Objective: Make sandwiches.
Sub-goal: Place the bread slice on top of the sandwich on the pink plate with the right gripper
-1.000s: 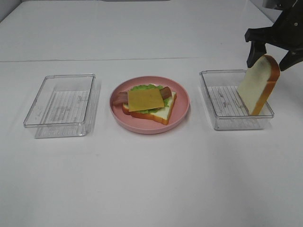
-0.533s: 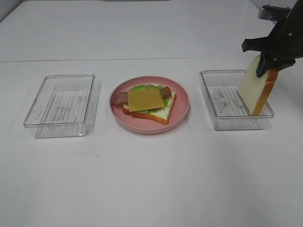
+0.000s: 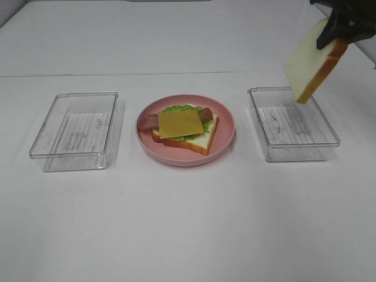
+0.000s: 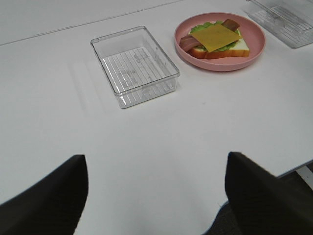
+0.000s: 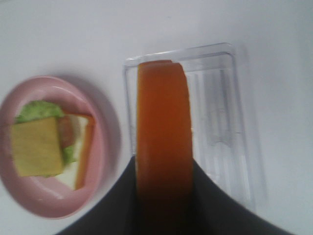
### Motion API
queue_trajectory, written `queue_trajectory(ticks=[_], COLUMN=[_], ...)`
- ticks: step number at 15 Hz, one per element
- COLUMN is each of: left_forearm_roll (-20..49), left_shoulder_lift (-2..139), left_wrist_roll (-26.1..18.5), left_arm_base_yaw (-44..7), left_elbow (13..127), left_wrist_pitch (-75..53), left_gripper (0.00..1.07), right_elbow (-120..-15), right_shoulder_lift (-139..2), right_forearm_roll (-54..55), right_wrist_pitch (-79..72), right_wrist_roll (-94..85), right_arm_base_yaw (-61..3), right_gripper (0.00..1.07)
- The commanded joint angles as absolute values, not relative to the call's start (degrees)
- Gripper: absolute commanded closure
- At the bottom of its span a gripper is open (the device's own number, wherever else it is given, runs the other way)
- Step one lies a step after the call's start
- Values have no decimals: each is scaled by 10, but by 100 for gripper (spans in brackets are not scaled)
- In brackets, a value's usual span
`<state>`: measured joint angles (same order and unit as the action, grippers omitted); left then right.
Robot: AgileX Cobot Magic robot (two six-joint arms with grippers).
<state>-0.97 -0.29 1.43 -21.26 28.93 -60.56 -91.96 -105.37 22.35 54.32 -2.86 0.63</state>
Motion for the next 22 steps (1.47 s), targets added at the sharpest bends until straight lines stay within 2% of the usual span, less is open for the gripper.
queue_trajectory(ticks=[1,3,4,6,11,15,22], left_forearm_roll=[-9,-9,-9,-9,-9,-9,-9], left_shoulder_lift=[-15,-15,-15,-15,-15,-15,-15], left_wrist_roll=[14,14,14,14,14,14,14], left_arm_base_yaw=[-213,-213,-213,-213,-213,-213,-213], left_elbow=[286,286,286,286,286,286,286], left_wrist_pitch=[-599,-599,-599,-599,-599,-599,-599], left_gripper=[32,32,32,32,32,32,32], right_elbow=[-916,-916,-913,-893,-874,-874,-874], right_shoulder_lift=[-1041,-1048,-1065,-1085,-1163,-1228,-1258], right_forearm_roll=[336,380,413,460,581,646,649], right_wrist_pitch=[552,547,522,472,439,426,414], right_wrist_roll=[-77,-89,-89,-89,-115,-133,-112], right_arm_base_yaw=[-5,-29,-74,-117,-166,-168,-168], right_gripper=[107,107,107,107,107,107,107])
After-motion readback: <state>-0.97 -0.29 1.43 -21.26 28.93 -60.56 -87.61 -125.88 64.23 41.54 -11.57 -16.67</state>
